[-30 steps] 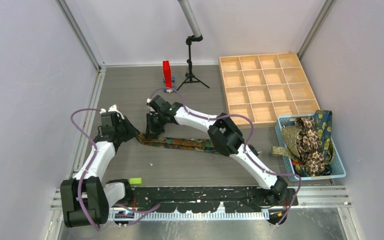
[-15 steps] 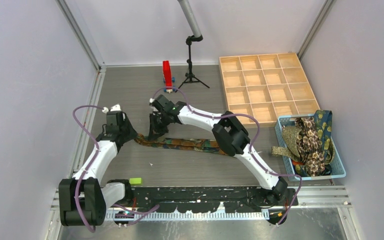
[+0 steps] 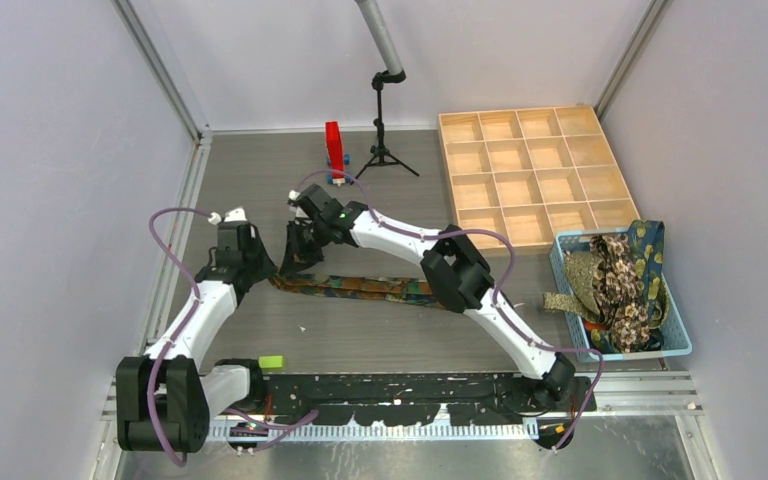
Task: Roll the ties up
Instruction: Roll the tie at the center of the board.
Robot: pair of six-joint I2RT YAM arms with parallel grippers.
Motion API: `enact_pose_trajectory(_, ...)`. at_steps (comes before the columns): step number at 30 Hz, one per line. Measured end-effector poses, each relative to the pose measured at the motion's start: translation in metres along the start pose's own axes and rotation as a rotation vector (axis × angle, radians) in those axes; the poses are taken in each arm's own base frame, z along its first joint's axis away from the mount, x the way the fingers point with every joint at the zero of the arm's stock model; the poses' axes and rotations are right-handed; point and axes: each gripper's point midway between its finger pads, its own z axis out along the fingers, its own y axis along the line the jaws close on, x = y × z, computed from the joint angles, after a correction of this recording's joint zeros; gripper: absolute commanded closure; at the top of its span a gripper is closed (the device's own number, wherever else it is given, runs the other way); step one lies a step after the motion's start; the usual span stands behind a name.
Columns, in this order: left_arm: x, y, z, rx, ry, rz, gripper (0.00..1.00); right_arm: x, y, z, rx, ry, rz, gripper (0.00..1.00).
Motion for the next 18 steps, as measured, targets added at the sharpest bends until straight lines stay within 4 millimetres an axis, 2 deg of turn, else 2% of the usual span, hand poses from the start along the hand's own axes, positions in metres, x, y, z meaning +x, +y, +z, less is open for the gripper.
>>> enact_pose_trajectory(10, 0.0, -0.002, -0.001, -0.005, -0.001, 0.012, 0.84, 0.006, -0.015, 0.018, 0.003, 0.033, 0.048, 0.89)
enact_pose_trajectory(18, -0.006, -0.011, -0.002, 0.004, -0.016, 0.034, 0.84, -0.003, -0.006, 0.025, -0.034, 0.026, 0.042, 0.89)
